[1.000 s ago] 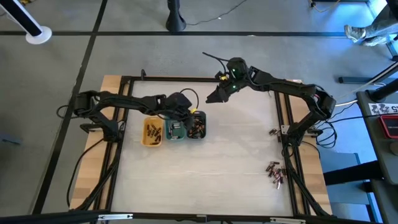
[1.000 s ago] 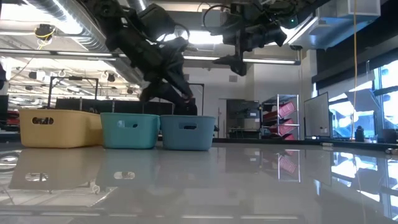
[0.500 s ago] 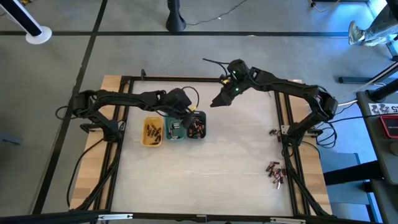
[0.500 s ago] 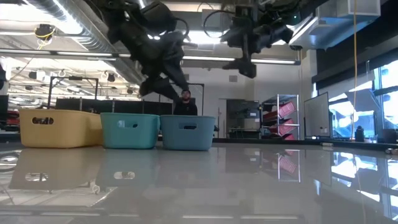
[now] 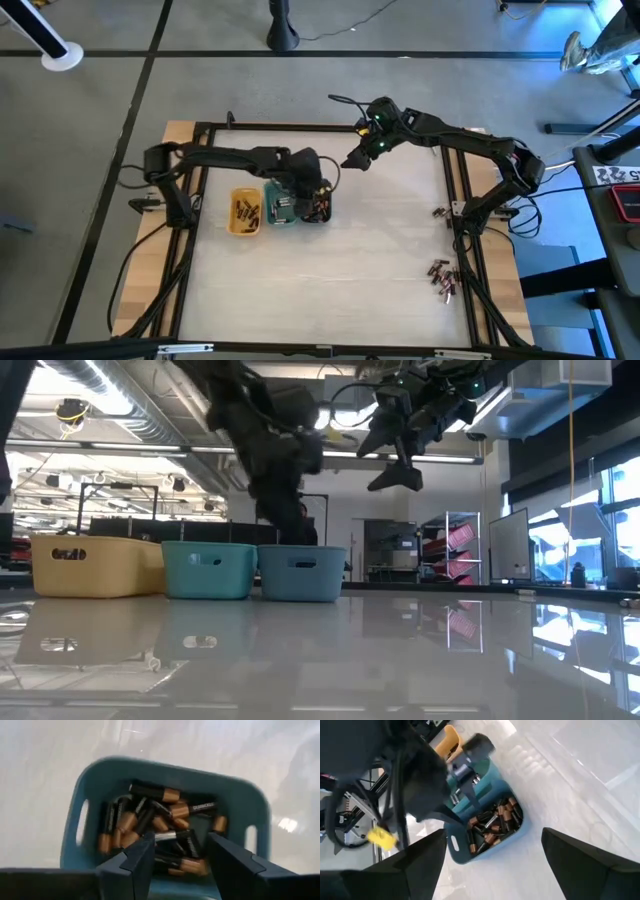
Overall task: Sort batteries
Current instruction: Put the silver battery into the green bin
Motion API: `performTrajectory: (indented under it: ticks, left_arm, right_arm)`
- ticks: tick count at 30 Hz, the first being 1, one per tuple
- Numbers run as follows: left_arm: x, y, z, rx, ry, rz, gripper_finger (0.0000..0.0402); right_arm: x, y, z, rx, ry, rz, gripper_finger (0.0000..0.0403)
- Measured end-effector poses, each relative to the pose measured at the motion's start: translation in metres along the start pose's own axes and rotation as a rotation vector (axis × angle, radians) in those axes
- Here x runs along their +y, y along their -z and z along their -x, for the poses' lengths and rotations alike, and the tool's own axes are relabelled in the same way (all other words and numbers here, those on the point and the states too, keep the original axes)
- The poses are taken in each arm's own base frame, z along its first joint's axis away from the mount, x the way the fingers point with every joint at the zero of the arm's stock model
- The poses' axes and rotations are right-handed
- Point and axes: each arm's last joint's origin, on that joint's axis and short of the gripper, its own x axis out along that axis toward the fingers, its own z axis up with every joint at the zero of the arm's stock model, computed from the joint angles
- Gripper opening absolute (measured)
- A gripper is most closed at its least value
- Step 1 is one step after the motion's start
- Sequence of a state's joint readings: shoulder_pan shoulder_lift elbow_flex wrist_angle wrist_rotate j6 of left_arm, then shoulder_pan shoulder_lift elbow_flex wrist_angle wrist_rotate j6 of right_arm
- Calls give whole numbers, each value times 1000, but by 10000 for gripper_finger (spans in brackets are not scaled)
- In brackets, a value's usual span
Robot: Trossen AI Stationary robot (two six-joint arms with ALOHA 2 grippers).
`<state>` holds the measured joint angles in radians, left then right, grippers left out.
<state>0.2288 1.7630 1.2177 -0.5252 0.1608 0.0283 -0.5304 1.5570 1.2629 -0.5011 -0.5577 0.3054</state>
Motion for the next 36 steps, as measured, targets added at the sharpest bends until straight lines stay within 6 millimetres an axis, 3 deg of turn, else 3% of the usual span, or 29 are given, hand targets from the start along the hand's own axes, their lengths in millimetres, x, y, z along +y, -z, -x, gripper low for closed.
performTrajectory:
  ticks: [5, 15, 25, 36]
  left_arm:
    - [-12, -1, -18, 51, -22, -360, 168]
    - [-19, -6, -17, 49, -148, -781, 168]
    - [-7, -3, -28, 94, -140, -853, 168]
    - [-11, 2, -35, 114, -66, -894, 168]
  right_arm:
    - [0, 1, 0, 8, 2, 11, 328]
    - [-2, 5, 0, 45, 15, 4, 328]
    - [-2, 5, 0, 45, 15, 15, 328]
    - [-2, 6, 0, 51, 16, 15, 328]
